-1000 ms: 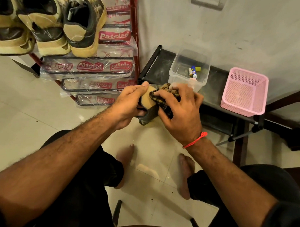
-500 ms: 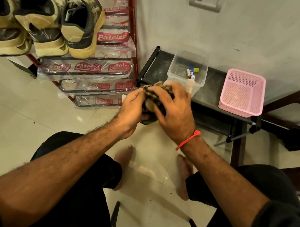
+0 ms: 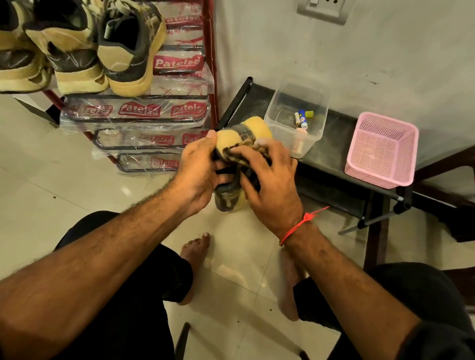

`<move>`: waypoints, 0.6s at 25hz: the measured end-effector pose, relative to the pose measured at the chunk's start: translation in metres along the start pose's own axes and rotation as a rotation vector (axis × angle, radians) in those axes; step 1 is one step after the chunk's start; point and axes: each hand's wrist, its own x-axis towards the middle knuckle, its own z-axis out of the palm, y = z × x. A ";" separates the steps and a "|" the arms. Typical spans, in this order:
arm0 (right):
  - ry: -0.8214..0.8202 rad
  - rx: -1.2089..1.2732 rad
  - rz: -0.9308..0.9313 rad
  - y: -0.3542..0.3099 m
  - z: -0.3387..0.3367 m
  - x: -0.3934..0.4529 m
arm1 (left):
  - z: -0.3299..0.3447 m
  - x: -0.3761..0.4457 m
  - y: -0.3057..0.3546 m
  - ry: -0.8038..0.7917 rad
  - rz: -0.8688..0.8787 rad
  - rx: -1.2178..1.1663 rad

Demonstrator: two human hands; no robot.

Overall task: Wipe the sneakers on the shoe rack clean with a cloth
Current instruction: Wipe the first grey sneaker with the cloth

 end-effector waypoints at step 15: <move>0.044 0.159 0.015 0.000 0.009 -0.001 | -0.011 0.012 0.002 -0.058 0.097 0.286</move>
